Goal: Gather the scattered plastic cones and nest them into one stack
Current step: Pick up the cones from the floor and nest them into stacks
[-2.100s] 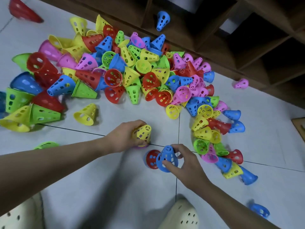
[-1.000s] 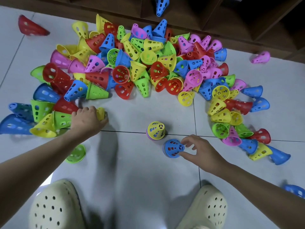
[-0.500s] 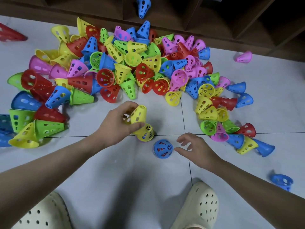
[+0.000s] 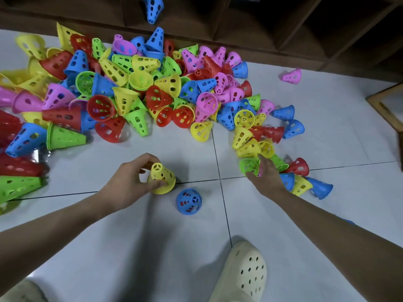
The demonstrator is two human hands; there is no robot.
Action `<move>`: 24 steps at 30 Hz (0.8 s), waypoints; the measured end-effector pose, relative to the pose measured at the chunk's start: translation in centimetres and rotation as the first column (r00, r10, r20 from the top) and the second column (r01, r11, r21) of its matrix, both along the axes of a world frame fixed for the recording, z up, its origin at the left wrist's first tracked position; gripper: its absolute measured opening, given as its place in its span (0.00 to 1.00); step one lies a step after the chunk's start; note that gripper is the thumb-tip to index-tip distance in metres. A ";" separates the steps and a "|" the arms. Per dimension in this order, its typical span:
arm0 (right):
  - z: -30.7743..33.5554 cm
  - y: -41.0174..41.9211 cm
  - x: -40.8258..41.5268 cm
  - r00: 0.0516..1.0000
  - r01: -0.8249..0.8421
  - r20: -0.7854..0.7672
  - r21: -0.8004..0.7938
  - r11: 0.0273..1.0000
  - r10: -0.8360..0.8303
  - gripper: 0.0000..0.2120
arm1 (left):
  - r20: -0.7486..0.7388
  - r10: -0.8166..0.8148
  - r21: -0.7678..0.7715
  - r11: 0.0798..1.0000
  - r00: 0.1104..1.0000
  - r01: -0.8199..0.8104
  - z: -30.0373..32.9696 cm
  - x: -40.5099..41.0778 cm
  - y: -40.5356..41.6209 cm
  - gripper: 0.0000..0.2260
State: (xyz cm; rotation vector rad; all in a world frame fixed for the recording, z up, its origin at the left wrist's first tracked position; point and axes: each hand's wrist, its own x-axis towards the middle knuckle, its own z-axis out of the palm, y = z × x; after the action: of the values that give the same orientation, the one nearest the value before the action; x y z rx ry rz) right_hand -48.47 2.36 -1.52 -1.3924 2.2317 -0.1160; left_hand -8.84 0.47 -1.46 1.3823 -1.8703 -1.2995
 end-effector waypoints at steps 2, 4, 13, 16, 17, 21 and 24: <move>-0.5 -0.6 -0.2 0.999 -0.043 0.019 0.096 0.994 0.041 0.37 | 0.010 -0.010 -0.005 1.000 1.000 0.010 -0.1 -0.1 0.0 0.16; -0.7 -1.1 -0.2 0.998 -0.069 0.006 0.129 0.989 0.069 0.36 | 0.024 -0.021 -0.001 1.000 0.999 0.021 -0.2 -0.1 -0.1 0.16; -1.5 0.2 1.4 0.999 -0.046 0.025 0.030 0.998 0.046 0.18 | 0.060 -0.047 0.009 0.999 0.997 0.046 -0.9 0.0 0.3 0.16; -1.8 1.2 2.3 0.997 -0.064 0.030 -0.003 0.998 0.064 0.13 | 0.066 -0.049 0.007 0.999 0.997 0.048 -1.2 0.0 0.4 0.16; -2.0 1.5 2.4 0.997 -0.057 0.043 -0.007 0.998 0.058 0.13 | 0.066 -0.047 0.010 0.999 0.997 0.046 -1.3 0.0 0.5 0.15; -2.6 2.2 3.2 0.971 0.050 0.229 0.081 0.996 -0.067 0.21 | 0.083 -0.041 0.021 0.999 0.996 0.040 -1.8 0.3 0.9 0.14; -2.5 2.6 3.9 0.967 -0.019 0.253 0.207 0.978 -0.035 0.29 | 0.096 -0.032 0.036 0.999 0.995 0.029 -2.2 0.7 1.3 0.14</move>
State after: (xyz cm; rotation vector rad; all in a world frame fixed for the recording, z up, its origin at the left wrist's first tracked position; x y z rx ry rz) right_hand -44.53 4.97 -4.05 -1.1841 1.9749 -0.0582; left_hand -8.11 1.78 -3.65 1.4636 -1.9480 -1.3071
